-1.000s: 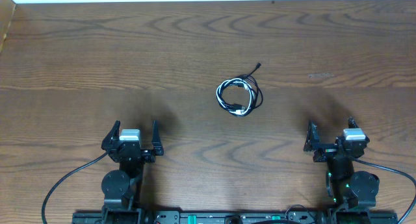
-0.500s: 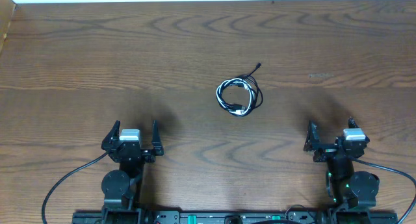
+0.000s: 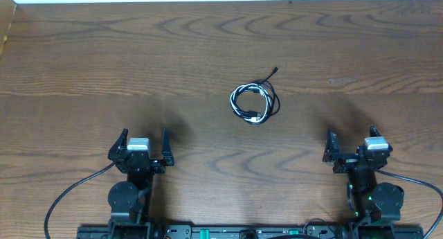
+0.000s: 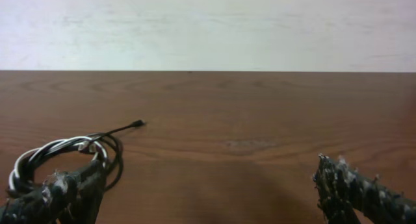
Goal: Untangle cables
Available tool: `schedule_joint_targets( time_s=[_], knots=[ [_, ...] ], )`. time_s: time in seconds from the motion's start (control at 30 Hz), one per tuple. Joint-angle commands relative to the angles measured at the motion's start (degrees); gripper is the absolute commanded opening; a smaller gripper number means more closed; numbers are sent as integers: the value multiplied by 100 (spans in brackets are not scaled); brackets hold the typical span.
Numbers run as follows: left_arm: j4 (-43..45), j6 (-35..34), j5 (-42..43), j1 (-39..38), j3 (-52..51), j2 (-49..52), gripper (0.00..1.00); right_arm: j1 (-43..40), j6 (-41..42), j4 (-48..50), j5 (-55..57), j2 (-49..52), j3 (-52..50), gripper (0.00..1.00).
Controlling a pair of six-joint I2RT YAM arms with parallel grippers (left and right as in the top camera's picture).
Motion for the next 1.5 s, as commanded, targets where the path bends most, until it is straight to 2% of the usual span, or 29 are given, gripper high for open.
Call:
schedule_joint_targets(
  time_s=[0.0, 0.63, 0.93, 1.17, 1.3, 1.47],
  knots=[
    [-186, 31, -103, 28, -125, -4, 98, 55, 74, 17, -302, -20, -22, 99],
    [-192, -140, -11, 28, 4, -4, 98, 55, 72, 15, -734, -20, 83, 99],
    [-195, -205, -7, 28, 188, 122, 98, 55, 72, -321, -767, 33, 422, 99],
    [-195, -203, 295, 28, 553, 710, 98, 55, 70, -590, -767, 240, 778, 99],
    [-199, -205, 308, 28, 931, 1303, 98, 55, 70, -678, -769, 540, 1040, 99],
    [-273, -201, 719, 28, 1668, 2288, 98, 55, -39, -979, -997, 1167, 1567, 99]
  ],
)
